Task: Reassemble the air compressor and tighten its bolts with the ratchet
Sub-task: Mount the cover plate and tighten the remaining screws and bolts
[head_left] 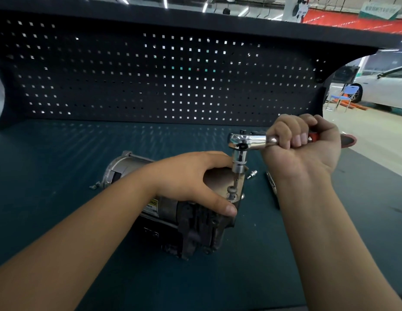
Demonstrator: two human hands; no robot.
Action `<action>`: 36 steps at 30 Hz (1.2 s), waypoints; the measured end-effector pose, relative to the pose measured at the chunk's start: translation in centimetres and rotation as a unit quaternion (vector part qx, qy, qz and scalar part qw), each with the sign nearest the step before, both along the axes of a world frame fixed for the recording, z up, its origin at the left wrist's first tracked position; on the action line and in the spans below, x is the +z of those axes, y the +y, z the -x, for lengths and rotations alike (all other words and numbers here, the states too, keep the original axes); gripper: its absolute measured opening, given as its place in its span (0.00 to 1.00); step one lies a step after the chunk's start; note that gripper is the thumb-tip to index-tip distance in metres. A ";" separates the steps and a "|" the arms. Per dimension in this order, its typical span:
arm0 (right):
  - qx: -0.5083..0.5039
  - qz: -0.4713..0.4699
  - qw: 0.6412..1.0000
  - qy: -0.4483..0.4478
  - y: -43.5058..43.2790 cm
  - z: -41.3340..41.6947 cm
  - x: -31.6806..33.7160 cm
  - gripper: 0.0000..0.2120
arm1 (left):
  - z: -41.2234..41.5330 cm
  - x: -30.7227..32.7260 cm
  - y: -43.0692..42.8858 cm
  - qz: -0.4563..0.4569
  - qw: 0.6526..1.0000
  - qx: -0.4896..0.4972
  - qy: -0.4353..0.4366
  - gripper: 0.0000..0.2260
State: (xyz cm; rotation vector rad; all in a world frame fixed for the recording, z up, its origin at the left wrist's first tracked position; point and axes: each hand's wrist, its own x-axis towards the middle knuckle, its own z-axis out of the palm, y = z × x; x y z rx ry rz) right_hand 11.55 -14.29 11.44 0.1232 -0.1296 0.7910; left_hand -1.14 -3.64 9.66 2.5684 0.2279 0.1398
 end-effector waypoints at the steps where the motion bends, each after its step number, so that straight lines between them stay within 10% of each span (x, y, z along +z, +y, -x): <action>1: -0.001 0.001 1.000 0.001 0.1 0.0 0.0 0.10 | 0.0 0.0 0.0 -0.002 1.000 0.001 0.001 0.33; 22: -0.023 0.025 0.998 -0.047 -0.3 0.4 0.4 0.08 | -0.1 0.3 0.6 0.027 1.000 -0.013 0.003 0.35; 27: -0.048 0.036 0.997 -0.056 -0.6 0.5 0.2 0.08 | -1.0 0.6 0.7 0.024 0.999 -0.020 -0.036 0.54; 32: -0.078 0.035 0.994 -0.071 -0.9 0.8 0.2 0.08 | -1.0 -0.4 1.1 0.169 0.973 -0.074 -0.140 0.25; 36: -0.105 0.042 0.988 -0.103 -1.2 0.9 0.1 0.09 | -0.8 -0.7 1.9 0.289 0.939 -0.105 -0.153 0.20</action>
